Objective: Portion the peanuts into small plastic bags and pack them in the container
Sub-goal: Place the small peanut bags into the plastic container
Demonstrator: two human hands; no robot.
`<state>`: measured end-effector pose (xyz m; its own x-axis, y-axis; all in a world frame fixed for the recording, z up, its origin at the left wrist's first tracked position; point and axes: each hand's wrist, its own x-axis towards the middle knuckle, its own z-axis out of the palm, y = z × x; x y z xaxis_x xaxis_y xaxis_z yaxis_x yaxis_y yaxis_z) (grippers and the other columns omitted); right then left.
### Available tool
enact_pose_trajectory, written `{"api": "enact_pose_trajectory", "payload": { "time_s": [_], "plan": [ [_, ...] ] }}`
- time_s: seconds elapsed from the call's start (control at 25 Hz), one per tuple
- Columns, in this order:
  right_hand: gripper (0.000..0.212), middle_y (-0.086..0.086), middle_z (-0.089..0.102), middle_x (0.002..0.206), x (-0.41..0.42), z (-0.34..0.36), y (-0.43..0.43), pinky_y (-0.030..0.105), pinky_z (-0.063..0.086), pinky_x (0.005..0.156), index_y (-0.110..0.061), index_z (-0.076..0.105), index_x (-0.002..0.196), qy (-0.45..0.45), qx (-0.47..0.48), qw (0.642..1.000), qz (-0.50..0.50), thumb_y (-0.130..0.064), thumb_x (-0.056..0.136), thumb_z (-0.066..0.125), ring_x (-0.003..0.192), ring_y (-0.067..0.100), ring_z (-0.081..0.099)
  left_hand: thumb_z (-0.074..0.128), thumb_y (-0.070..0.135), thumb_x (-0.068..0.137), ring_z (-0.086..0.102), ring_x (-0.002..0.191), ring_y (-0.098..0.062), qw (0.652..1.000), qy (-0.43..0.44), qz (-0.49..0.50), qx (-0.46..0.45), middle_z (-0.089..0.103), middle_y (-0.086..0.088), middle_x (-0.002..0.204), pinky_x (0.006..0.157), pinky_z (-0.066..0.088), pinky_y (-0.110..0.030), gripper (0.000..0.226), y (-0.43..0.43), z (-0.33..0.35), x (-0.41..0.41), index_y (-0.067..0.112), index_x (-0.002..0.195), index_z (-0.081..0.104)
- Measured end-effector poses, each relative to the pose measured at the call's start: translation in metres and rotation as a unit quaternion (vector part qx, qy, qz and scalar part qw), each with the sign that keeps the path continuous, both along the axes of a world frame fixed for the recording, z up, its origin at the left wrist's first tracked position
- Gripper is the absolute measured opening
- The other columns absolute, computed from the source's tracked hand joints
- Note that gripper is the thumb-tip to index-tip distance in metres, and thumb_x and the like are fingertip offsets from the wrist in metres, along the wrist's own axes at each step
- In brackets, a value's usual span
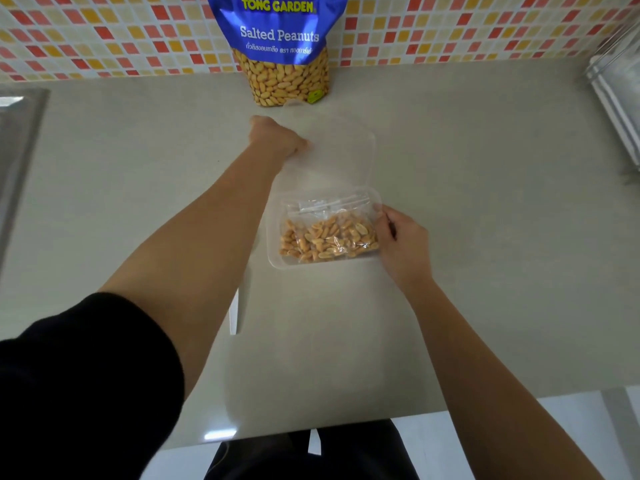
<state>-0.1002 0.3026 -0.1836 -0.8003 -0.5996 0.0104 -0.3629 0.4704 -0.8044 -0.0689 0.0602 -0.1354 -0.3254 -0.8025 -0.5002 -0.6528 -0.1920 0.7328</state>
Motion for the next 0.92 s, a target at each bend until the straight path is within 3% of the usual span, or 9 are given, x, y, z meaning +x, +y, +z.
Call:
{"api": "enact_pose_trajectory", "payload": {
  "time_s": [0.08, 0.12, 0.28, 0.36, 0.48, 0.6, 0.8, 0.84, 0.92],
  "plan": [
    [0.035, 0.017, 0.04, 0.057, 0.0, 0.0, 0.0, 0.035, 0.033, 0.055, 0.004, 0.057, 0.081, 0.01, -0.002, 1.0, 0.0, -0.024, 0.098, 0.045, 0.054, 0.012, 0.031, 0.065, 0.002, 0.079, 0.058, 0.067, -0.017, 0.988, 0.136, 0.059, 0.053, 0.058, -0.011, 0.087, 0.054, 0.043, -0.024, 0.062, 0.008, 0.012, 0.014, 0.01, 0.13, 0.03],
    [0.034, 0.016, 0.04, 0.056, 0.0, 0.0, 0.0, 0.034, 0.033, 0.055, 0.003, 0.057, 0.079, 0.016, -0.001, 1.0, 0.001, -0.023, 0.098, 0.045, 0.053, 0.012, 0.031, 0.059, -0.003, 0.082, 0.055, 0.064, -0.015, 0.975, 0.189, 0.082, 0.08, 0.056, -0.011, 0.085, 0.052, 0.042, -0.021, 0.061, 0.015, 0.016, 0.025, 0.01, 0.133, 0.028],
    [0.035, 0.016, 0.056, 0.065, 0.003, -0.001, 0.002, 0.03, 0.04, 0.063, -0.002, 0.059, 0.079, 0.003, 0.002, 1.0, -0.024, -0.025, 0.099, 0.041, 0.06, 0.017, 0.048, 0.049, -0.009, 0.088, 0.057, 0.085, -0.02, 0.933, 0.304, 0.144, 0.127, 0.051, -0.012, 0.104, 0.066, 0.054, -0.018, 0.058, 0.055, 0.025, 0.078, 0.005, 0.139, 0.027],
    [0.04, 0.011, 0.068, 0.098, 0.003, 0.002, 0.003, 0.03, 0.045, 0.087, -0.006, 0.065, 0.104, -0.035, -0.028, 0.996, -0.083, -0.033, 0.099, 0.036, 0.093, 0.017, 0.061, 0.046, -0.008, 0.09, 0.058, 0.084, -0.019, 0.94, 0.296, 0.136, 0.107, 0.052, -0.008, 0.104, 0.068, 0.054, -0.018, 0.061, 0.078, 0.027, 0.1, 0.01, 0.144, 0.022],
    [0.054, 0.007, 0.049, 0.14, 0.003, 0.018, -0.004, 0.025, 0.033, 0.109, -0.011, 0.044, 0.137, -0.225, -0.156, 0.955, -0.112, -0.045, 0.099, 0.026, 0.129, 0.01, 0.046, 0.042, -0.008, 0.091, 0.058, 0.071, -0.014, 0.951, 0.279, 0.094, 0.096, 0.053, -0.003, 0.098, 0.064, 0.05, -0.016, 0.065, 0.108, 0.03, 0.118, 0.016, 0.147, 0.019],
    [0.054, 0.0, 0.045, 0.144, 0.004, 0.031, -0.014, 0.022, 0.028, 0.11, -0.016, 0.039, 0.14, -0.291, -0.19, 0.936, -0.045, -0.046, 0.096, 0.029, 0.129, 0.002, 0.041, 0.044, -0.001, 0.092, 0.057, 0.074, -0.007, 0.97, 0.226, 0.064, 0.058, 0.053, 0.002, 0.102, 0.059, 0.046, -0.011, 0.064, 0.126, 0.028, 0.119, 0.02, 0.147, 0.021],
    [0.042, 0.005, 0.033, 0.151, 0.014, 0.028, -0.019, 0.018, 0.016, 0.114, -0.01, 0.037, 0.141, -0.165, -0.052, 0.983, -0.056, -0.024, 0.103, 0.029, 0.14, 0.012, 0.028, 0.047, 0.022, 0.093, 0.033, 0.135, -0.014, 0.995, 0.071, 0.009, -0.077, 0.031, -0.002, 0.149, 0.11, 0.028, -0.027, 0.064, 0.129, 0.01, 0.119, 0.015, 0.149, 0.017],
    [0.043, 0.005, 0.032, 0.152, 0.017, 0.026, -0.017, 0.013, 0.015, 0.11, -0.01, 0.036, 0.142, -0.161, -0.032, 0.985, -0.053, -0.025, 0.103, 0.028, 0.14, 0.012, 0.027, 0.046, 0.021, 0.093, 0.036, 0.133, -0.015, 0.996, 0.056, 0.003, -0.068, 0.036, 0.0, 0.146, 0.11, 0.026, -0.028, 0.063, 0.129, 0.006, 0.119, 0.014, 0.149, 0.017],
    [0.044, 0.002, 0.036, 0.15, 0.021, 0.019, -0.013, 0.01, 0.018, 0.105, -0.011, 0.035, 0.143, -0.18, -0.026, 0.981, -0.06, -0.027, 0.103, 0.027, 0.138, 0.011, 0.031, 0.044, 0.02, 0.094, 0.054, 0.099, -0.006, 0.998, 0.052, 0.004, -0.03, 0.052, 0.017, 0.109, 0.097, 0.038, -0.024, 0.063, 0.132, 0.001, 0.12, 0.019, 0.149, 0.016]
  ]
}}
